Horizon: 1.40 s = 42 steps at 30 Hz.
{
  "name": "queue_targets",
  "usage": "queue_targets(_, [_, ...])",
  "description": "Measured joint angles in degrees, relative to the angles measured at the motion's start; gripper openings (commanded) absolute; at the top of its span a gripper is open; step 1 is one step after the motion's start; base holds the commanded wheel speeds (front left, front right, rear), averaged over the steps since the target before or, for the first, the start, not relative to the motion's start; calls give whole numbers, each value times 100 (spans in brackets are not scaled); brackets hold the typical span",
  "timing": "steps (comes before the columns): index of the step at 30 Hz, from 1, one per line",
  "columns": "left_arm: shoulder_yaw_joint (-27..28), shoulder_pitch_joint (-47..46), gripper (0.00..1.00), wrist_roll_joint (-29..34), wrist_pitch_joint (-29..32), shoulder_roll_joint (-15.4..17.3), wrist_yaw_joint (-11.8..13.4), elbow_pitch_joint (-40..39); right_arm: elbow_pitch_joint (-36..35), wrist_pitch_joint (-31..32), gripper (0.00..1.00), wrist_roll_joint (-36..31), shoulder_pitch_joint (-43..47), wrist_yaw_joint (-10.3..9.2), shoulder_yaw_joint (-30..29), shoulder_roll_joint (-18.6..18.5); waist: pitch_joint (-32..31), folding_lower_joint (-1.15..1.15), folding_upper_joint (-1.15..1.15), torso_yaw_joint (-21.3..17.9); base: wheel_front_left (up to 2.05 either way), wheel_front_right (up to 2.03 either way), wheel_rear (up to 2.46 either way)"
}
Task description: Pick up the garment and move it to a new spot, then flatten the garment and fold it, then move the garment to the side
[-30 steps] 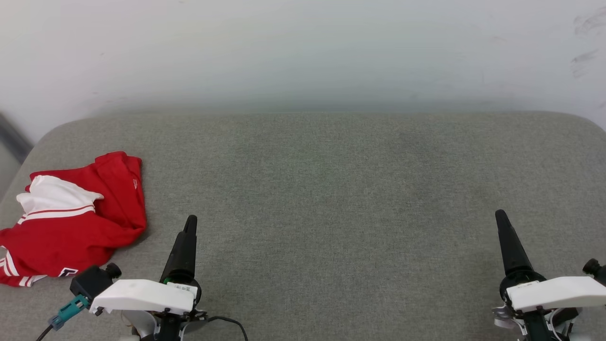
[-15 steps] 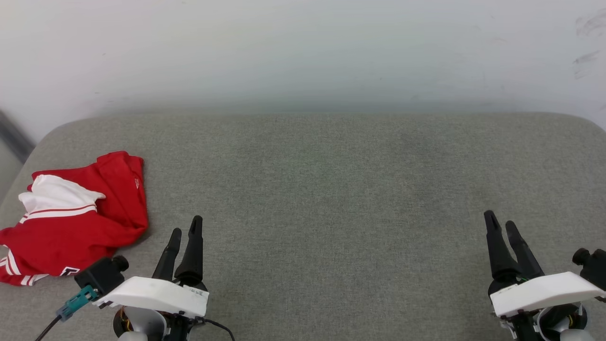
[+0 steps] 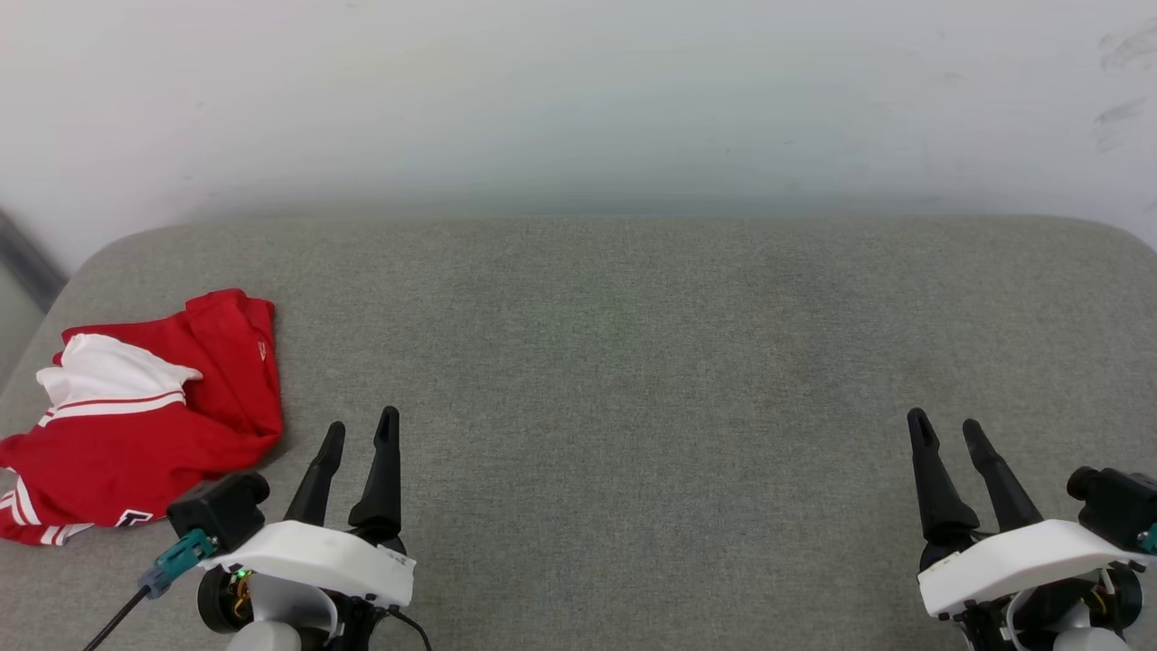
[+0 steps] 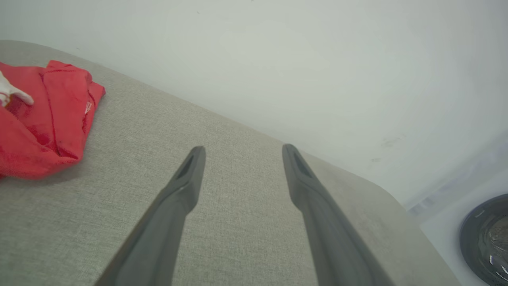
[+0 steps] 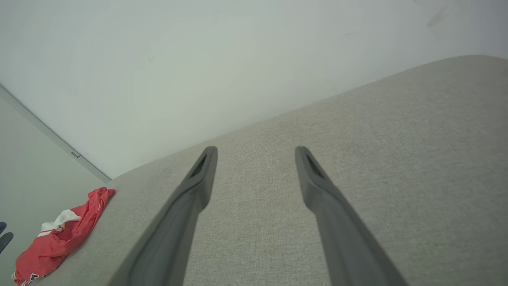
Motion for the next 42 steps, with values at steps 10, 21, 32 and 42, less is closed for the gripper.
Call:
queue_targets(10, [-109, -43, 100, 669, -151, 47, 51, 36, -122, 25, 100, -728, 44, 0, -63, 12, -9, 0, 0, 8, 0, 0, 0])
queue_targets(21, [-151, -92, 100, 1281, -307, 73, 145, 159, -219, 7, 100, -1290, 154, 0, -168, 15, -45, 0, 0, 17, 0, 0, 0])
queue_targets(32, [-198, -108, 100, 1818, -448, 96, 196, 286, -320, -59, 100, -1813, 221, 1, -166, 15, -70, 0, 0, 0, 0, 0, 0])
queue_targets(42, [-264, -112, 100, 2243, -569, 104, 201, 337, -361, -127, 100, -2192, 252, 1, -177, 15, -83, 0, 0, -14, 0, 0, 0])
